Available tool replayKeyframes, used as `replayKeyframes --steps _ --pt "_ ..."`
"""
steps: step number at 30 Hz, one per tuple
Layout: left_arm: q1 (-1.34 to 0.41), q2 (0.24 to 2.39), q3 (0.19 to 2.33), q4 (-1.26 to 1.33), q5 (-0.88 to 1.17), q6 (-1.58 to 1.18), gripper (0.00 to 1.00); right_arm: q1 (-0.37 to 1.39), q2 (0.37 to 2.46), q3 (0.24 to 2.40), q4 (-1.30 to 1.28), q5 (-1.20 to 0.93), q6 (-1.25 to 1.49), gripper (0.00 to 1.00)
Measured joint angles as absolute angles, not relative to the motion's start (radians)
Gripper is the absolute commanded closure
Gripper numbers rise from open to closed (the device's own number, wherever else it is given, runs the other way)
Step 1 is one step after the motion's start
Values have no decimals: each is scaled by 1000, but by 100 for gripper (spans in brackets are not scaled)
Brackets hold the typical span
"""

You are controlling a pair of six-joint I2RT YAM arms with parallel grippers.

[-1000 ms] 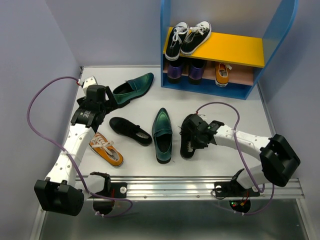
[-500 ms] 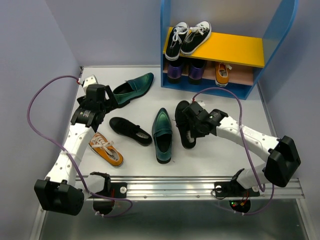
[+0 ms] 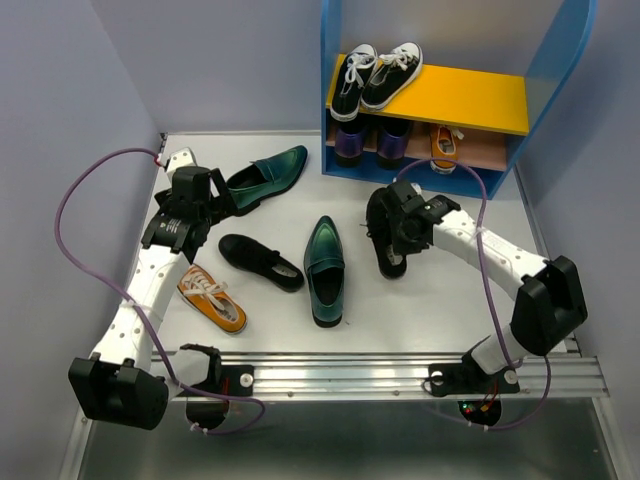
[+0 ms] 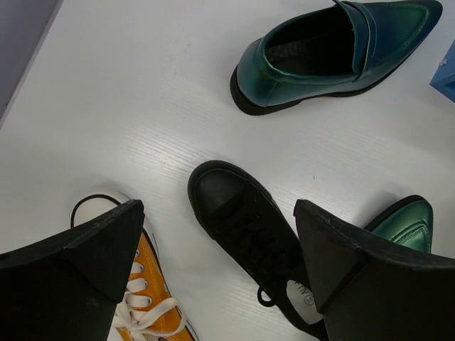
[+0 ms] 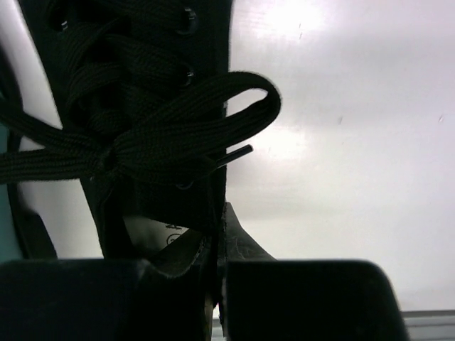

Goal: Place and organize the shoes onto the shoe shelf

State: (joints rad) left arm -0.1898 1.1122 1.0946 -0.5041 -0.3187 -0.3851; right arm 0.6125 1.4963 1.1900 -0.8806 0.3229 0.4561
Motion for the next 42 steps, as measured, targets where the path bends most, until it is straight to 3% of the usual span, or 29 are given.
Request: replayKeyframes --steps 11,26,42 --pt "-190 1107 1095 -498 -326 -382 1 525 1723 1332 -738 321 350 99" --pt "-190 1105 1095 -498 -329 -377 1 433 1797 1362 -695 312 309 99" --pt "-190 1105 1095 -498 -334 -375 1 223 1808 1379 -687 307 250 99"
